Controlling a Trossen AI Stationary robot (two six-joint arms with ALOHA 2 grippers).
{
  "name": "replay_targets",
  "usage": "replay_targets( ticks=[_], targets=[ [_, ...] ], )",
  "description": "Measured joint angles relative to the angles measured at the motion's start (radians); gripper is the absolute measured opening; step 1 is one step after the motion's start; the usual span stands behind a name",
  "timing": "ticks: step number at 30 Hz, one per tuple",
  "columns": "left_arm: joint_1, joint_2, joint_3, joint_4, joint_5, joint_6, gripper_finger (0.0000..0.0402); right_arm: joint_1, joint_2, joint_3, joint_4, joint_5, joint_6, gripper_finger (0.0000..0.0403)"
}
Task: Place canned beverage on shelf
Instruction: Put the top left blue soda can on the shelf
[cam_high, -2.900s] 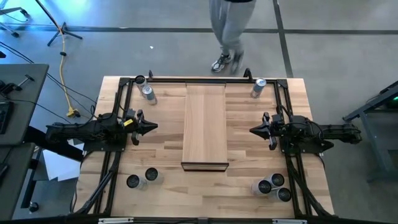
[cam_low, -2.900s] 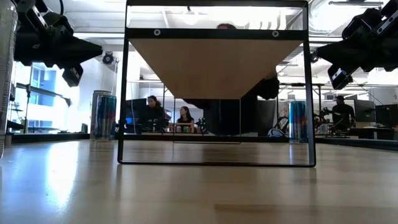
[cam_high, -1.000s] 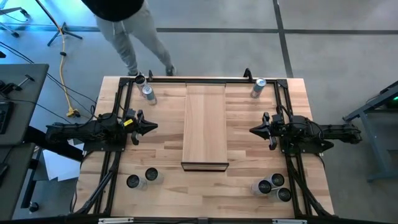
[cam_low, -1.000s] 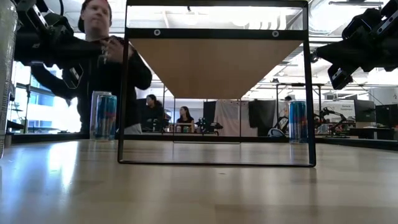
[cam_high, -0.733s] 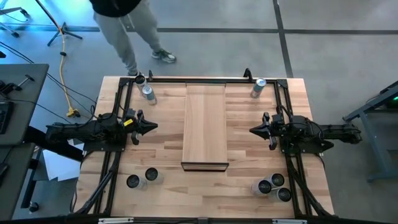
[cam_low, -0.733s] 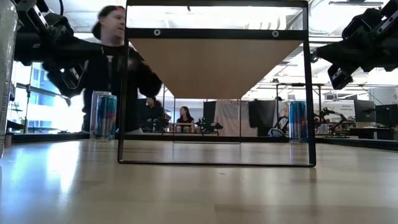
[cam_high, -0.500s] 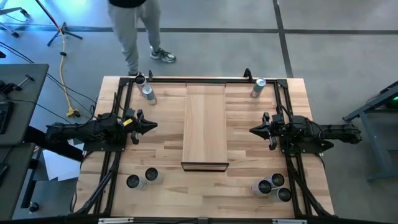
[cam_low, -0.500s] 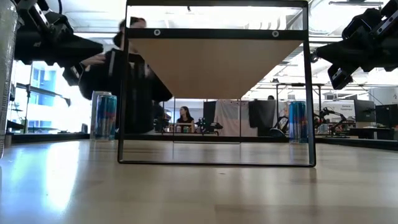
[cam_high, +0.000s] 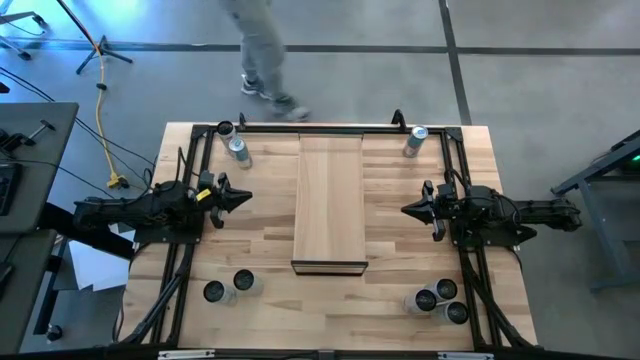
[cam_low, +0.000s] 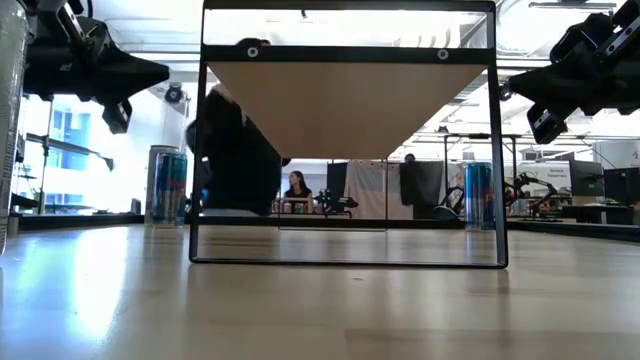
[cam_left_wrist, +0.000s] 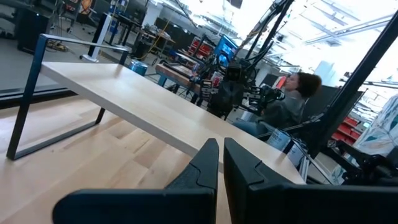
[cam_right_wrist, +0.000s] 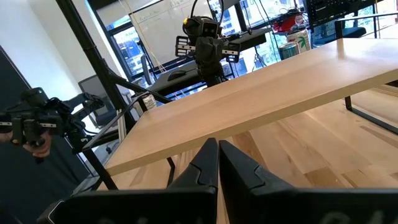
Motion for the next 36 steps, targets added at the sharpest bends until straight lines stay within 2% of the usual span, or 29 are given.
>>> replay_targets(
  ticks=[16,20,23,28,32,36],
  targets=[
    [0.0,0.0,0.0,-0.011,0.001,-0.001,0.0001,0.0,0.0,0.0,0.0,0.0,0.0,0.0],
    [0.007,0.001,0.005,-0.008,-0.031,-0.121,0.001,0.0,0.0,0.0,0.0,0.0,0.0,0.0],
    [0.011,0.015,0.022,-0.008,-0.032,-0.186,0.0044,0.0,0.0,0.0,0.0,0.0,0.0,0.0],
    [0.011,0.096,0.103,-0.01,-0.055,-0.216,0.0131,0.0,0.0,0.0,0.0,0.0,0.0,0.0],
    [0.011,0.216,0.232,-0.006,-0.06,-0.16,0.0197,0.0,0.0,0.0,0.0,0.0,0.0,0.0],
    [0.011,0.381,0.397,-0.012,-0.06,-0.034,0.0241,0.0,0.0,0.0,0.0,0.0,0.0,0.0]
  ],
)
